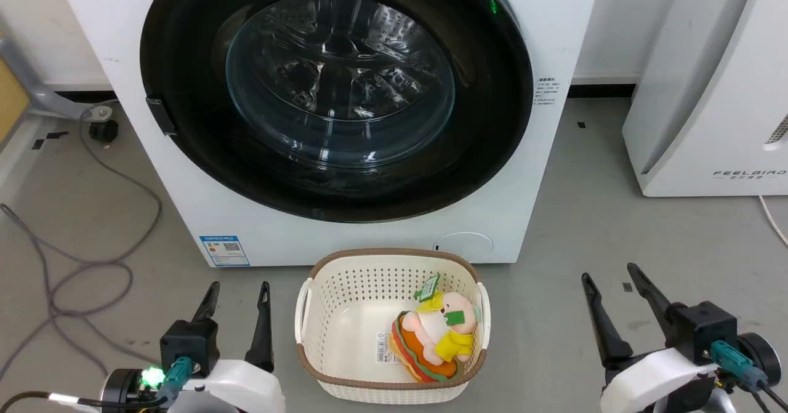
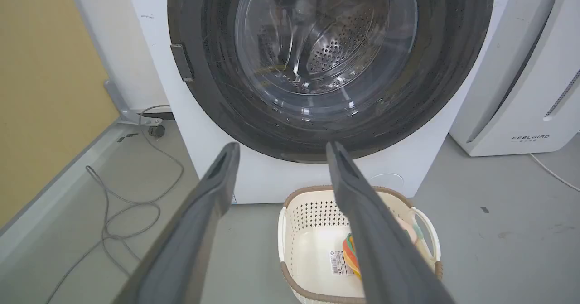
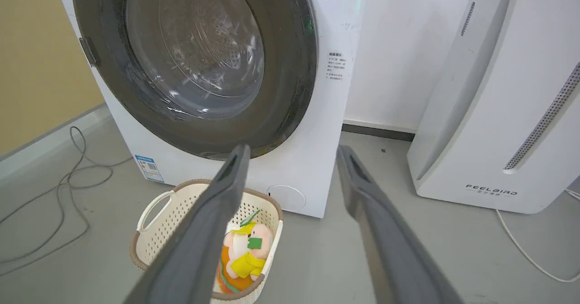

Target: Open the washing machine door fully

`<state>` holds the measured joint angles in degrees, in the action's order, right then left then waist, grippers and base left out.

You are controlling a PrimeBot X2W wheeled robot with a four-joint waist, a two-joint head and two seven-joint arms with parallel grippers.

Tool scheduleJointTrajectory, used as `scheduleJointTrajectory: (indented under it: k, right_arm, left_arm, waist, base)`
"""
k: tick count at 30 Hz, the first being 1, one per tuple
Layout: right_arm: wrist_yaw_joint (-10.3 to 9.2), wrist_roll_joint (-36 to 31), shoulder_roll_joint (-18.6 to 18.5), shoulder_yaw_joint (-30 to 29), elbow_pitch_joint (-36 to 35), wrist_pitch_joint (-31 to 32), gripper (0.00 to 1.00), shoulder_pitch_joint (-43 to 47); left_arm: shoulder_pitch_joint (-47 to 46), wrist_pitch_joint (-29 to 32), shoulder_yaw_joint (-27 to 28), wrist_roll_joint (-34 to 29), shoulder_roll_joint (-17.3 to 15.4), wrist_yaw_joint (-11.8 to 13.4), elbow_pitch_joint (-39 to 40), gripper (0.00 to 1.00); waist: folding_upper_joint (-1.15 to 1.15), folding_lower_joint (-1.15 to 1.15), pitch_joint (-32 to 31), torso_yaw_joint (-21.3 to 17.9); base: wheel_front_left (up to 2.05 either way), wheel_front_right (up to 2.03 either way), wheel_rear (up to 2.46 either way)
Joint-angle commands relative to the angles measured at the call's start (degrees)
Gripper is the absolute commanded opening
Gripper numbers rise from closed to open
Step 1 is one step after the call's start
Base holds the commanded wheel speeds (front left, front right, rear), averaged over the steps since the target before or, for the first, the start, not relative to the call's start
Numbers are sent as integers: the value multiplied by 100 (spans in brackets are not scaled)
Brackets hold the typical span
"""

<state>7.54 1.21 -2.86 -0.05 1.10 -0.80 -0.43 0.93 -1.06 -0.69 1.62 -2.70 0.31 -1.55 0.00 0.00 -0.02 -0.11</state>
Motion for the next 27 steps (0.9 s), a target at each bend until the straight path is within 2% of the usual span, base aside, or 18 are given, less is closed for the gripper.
scheduleJointTrajectory:
  k: [1, 2, 14, 17, 24, 27]
  right_arm:
    - [-1, 64, 0, -16, 23, -71, 26, 12]
    - [-1, 76, 0, -18, 31, -83, 0, 11]
    - [-1, 319, 0, -24, 128, -217, 0, 2]
    - [-1, 693, 0, -1, 168, -254, 0, -14]
    - [-2, 2064, 0, 113, 210, -352, 0, -123]
    - [-2, 2397, 0, 122, 234, -390, 0, -212]
  left_arm:
    - [-84, -58, -12, 44, -6, -4, -46, 100]
    - [-91, -70, -19, 51, -9, -2, -62, 100]
    - [-168, -215, -51, 171, -12, 4, -170, 100]
    - [-186, -251, -54, 198, -11, 6, -179, 100]
    - [-237, -335, -60, 260, -11, 12, -196, 100]
    - [-265, -371, -64, 293, -10, 12, -205, 100]
  waist:
    - [0, 0, 0, 0]
    - [0, 0, 1, 1]
    - [0, 0, -3, 6]
    - [0, 0, 0, 9]
    - [0, 0, 24, 39]
    - [0, 0, 45, 56]
  base:
    - [0, 0, 0]
    - [0, 0, 0]
    - [0, 0, 0]
    - [0, 0, 0]
    - [0, 0, 0]
    - [0, 0, 0]
